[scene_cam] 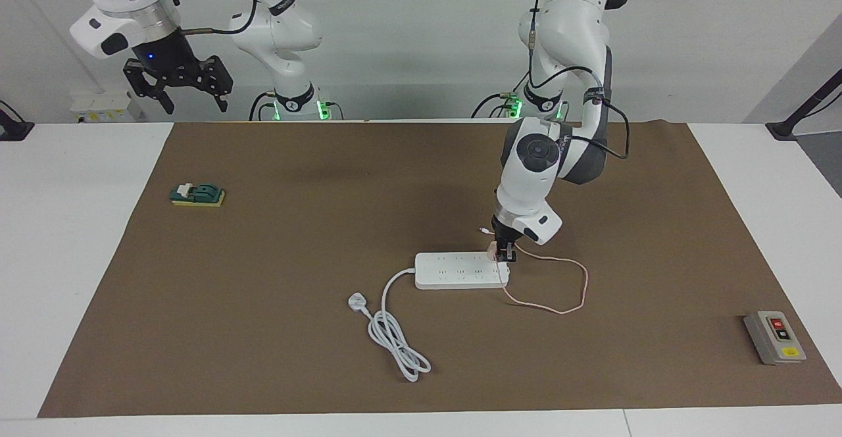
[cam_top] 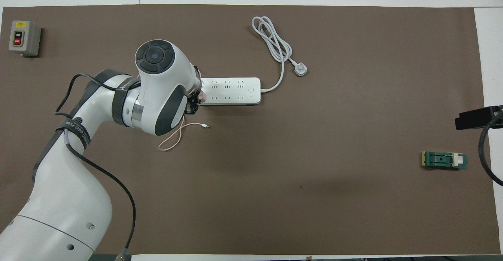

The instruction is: Plug charger into power strip

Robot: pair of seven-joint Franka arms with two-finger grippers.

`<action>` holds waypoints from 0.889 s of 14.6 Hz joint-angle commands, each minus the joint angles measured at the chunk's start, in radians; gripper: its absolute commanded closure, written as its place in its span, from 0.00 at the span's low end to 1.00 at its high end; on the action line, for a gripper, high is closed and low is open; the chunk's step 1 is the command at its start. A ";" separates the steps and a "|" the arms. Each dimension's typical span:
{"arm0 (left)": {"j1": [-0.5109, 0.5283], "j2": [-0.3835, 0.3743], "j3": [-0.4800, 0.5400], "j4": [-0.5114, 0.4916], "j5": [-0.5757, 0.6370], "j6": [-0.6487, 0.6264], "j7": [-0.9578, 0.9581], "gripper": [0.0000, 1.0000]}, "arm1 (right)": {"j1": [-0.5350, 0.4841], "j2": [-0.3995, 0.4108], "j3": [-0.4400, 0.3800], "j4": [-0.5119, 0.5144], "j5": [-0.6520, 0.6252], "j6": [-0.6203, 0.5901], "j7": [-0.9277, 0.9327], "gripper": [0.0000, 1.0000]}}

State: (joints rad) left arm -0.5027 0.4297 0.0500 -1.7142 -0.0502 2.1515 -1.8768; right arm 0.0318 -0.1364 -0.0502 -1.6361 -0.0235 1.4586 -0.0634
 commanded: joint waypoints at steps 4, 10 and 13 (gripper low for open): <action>0.010 0.069 -0.002 -0.016 -0.005 -0.055 0.018 1.00 | -0.021 -0.014 0.010 -0.005 0.008 -0.007 0.005 0.00; -0.020 0.070 0.001 0.004 -0.004 -0.064 -0.041 1.00 | -0.021 -0.014 0.010 -0.007 0.008 -0.007 0.005 0.00; -0.052 0.072 0.004 0.005 0.009 -0.070 -0.074 1.00 | -0.021 -0.014 0.012 -0.005 0.008 -0.007 0.007 0.00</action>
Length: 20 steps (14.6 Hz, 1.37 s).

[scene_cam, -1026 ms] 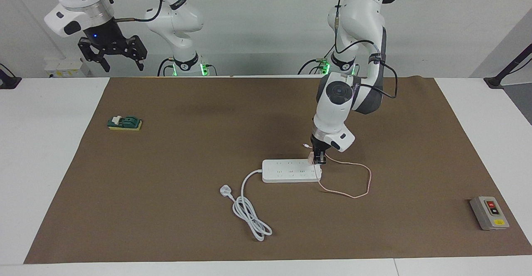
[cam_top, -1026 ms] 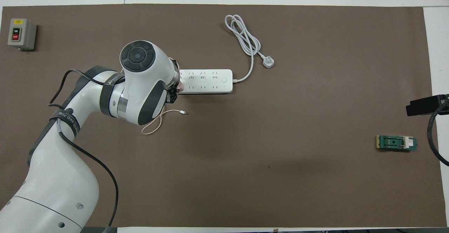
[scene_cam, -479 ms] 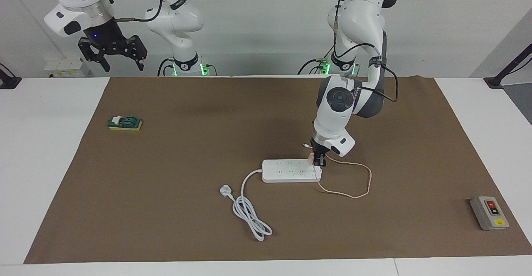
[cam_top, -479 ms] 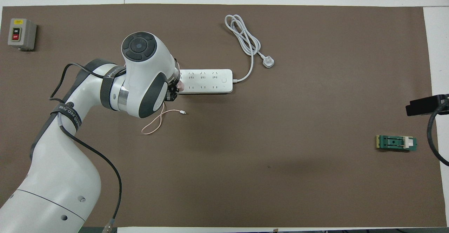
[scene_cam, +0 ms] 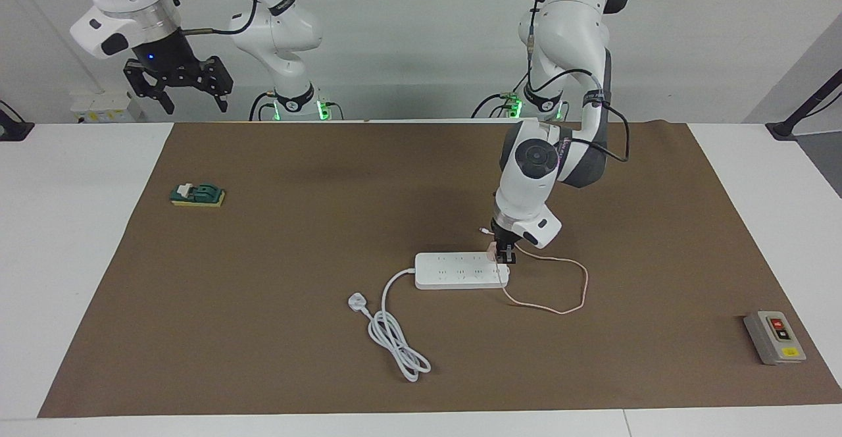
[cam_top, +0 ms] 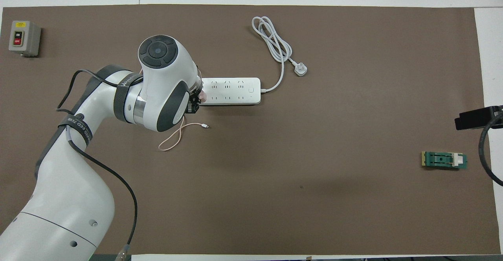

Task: Plug charger into power strip
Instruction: 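Press the pink charger firmly into the socket with the left gripper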

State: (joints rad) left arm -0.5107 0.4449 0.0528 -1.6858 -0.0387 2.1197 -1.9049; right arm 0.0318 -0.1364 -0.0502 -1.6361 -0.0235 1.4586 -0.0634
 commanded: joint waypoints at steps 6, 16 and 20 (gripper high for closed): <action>-0.074 0.061 0.001 -0.018 0.022 -0.037 -0.121 1.00 | -0.019 -0.014 0.010 -0.005 0.008 -0.007 0.007 0.00; -0.069 0.107 -0.002 -0.023 0.063 0.043 -0.149 1.00 | -0.019 -0.014 0.010 -0.007 0.008 -0.007 0.007 0.00; -0.063 0.115 -0.002 -0.037 0.065 0.081 -0.148 1.00 | -0.021 -0.014 0.010 -0.005 0.008 -0.007 0.005 0.00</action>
State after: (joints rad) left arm -0.5571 0.4509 0.0688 -1.6789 0.0515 2.1124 -2.0176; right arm 0.0317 -0.1364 -0.0502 -1.6361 -0.0235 1.4586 -0.0634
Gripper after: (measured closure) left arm 0.687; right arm 0.000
